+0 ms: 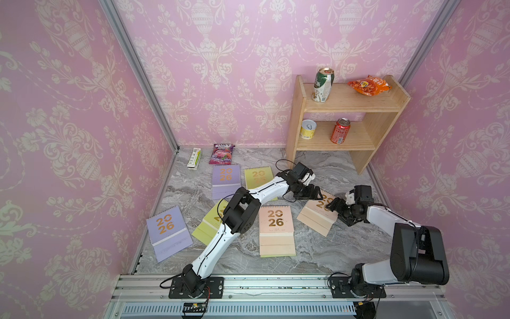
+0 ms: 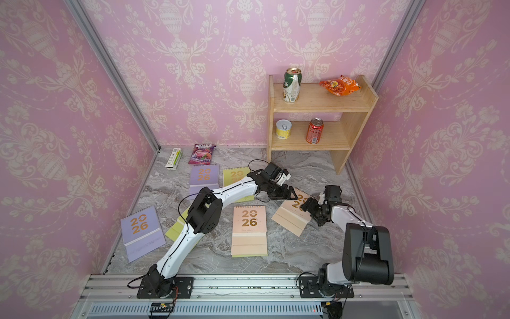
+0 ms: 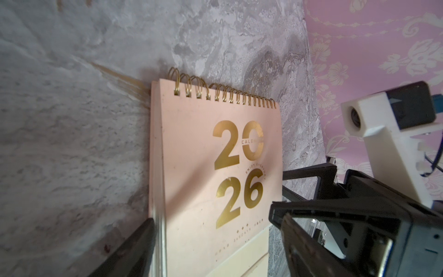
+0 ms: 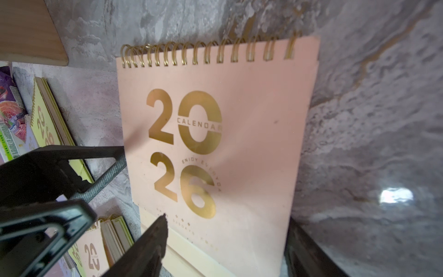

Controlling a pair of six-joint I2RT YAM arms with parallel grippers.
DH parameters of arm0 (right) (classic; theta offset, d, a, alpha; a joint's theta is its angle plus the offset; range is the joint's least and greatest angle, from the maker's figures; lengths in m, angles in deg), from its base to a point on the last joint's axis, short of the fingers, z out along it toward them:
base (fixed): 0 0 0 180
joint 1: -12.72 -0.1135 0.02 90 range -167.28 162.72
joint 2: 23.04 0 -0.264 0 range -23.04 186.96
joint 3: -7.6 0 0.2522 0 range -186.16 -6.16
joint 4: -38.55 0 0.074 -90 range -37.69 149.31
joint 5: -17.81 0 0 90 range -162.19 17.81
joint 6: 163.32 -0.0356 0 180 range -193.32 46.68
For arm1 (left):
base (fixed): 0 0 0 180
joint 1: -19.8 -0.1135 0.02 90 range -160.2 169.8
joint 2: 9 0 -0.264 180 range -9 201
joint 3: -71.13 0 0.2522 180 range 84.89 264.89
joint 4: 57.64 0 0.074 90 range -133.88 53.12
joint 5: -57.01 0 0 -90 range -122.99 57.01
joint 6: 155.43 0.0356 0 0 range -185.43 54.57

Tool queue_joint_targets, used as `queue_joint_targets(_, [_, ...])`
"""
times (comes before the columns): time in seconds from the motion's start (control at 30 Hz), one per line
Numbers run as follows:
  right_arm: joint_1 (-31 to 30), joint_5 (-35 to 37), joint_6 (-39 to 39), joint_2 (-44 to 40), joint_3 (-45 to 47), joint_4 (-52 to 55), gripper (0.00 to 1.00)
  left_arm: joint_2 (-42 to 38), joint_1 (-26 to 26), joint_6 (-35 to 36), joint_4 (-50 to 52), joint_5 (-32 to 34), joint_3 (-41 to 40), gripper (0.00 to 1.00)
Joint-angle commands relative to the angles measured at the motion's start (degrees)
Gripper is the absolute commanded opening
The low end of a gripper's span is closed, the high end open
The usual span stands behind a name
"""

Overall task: Stack the calendars
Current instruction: Pick up the calendar at the center of the board.

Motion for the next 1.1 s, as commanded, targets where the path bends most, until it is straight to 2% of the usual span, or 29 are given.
queue_joint_targets(0.0, [-0.3, -5.0, -0.2, -2.9, 0.6, -0.4, 0.74, 0.9, 0.9, -1.9, -2.1, -3.1, -1.5, 0.83])
queue_joint_targets(0.27, [-0.3, -7.1, -1.6, -10.7, 1.2, -0.5, 0.7, 0.0, 0.9, -3.3, -5.9, -4.9, -4.1, 0.82])
queue_joint_targets(0.43, [-0.3, -8.3, -2.2, -11.9, 1.6, -0.8, 0.65, -1.3, 0.8, -4.5, -9.5, -6.1, -6.8, 0.82])
queue_joint_targets(0.87, [-0.4, -10.3, -5.7, -11.7, 3.5, -4.8, 0.42, -5.6, 0.7, -7.3, -19.1, -8.4, -14.4, 0.81])
queue_joint_targets(0.93, [-0.4, -9.9, -5.6, -11.9, 3.6, -4.5, 0.36, -6.1, 0.7, -7.3, -19.5, -8.5, -14.9, 0.81])
queue_joint_targets(1.07, [-0.3, -9.1, -4.8, -12.7, 3.2, -3.6, 0.16, -7.2, 0.6, -6.6, -19.8, -8.0, -15.9, 0.81])
